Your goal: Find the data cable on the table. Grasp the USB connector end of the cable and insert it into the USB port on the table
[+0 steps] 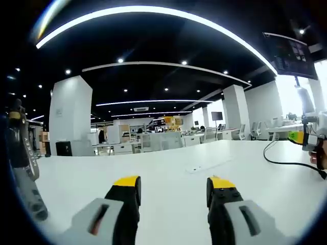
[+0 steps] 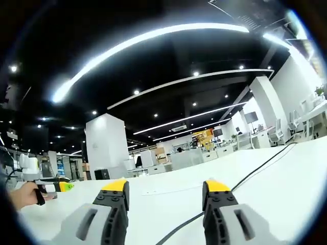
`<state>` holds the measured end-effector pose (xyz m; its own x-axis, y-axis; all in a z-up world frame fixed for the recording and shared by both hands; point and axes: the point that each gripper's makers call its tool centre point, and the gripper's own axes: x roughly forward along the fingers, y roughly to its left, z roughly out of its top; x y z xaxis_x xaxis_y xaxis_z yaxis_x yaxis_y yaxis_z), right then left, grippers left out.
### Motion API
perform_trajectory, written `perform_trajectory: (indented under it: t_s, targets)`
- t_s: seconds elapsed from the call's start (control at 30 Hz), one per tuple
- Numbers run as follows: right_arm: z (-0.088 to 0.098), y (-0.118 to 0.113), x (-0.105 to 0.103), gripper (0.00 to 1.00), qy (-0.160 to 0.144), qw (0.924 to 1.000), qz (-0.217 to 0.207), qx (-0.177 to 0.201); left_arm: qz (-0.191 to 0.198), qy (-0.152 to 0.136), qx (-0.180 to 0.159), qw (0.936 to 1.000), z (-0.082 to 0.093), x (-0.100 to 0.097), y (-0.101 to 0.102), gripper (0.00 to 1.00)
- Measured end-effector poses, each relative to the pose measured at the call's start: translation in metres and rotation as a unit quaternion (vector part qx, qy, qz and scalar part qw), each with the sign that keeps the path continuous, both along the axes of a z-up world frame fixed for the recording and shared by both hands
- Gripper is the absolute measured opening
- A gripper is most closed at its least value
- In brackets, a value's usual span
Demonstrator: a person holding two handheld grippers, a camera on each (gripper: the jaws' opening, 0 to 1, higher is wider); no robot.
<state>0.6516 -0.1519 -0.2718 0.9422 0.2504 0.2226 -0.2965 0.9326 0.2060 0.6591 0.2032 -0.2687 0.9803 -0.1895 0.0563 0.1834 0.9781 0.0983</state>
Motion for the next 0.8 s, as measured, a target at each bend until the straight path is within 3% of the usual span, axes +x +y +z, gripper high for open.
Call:
perform_trajectory:
  t_s: [0.43,0.8]
  targets:
    - [-0.0045,0.0011,0.0012,0.55,0.010,0.9999,0.003,-0.008,-0.005,0.005,-0.004,1.0000,-0.0019,0.0001,-0.0021,0.52]
    - [-0.0075,0.0099,0.0011,0.51,0.011,0.9987,0.007,-0.050,-0.008,0.009,-0.007,0.9999,-0.0043,0.0001,-0.0041,0.52]
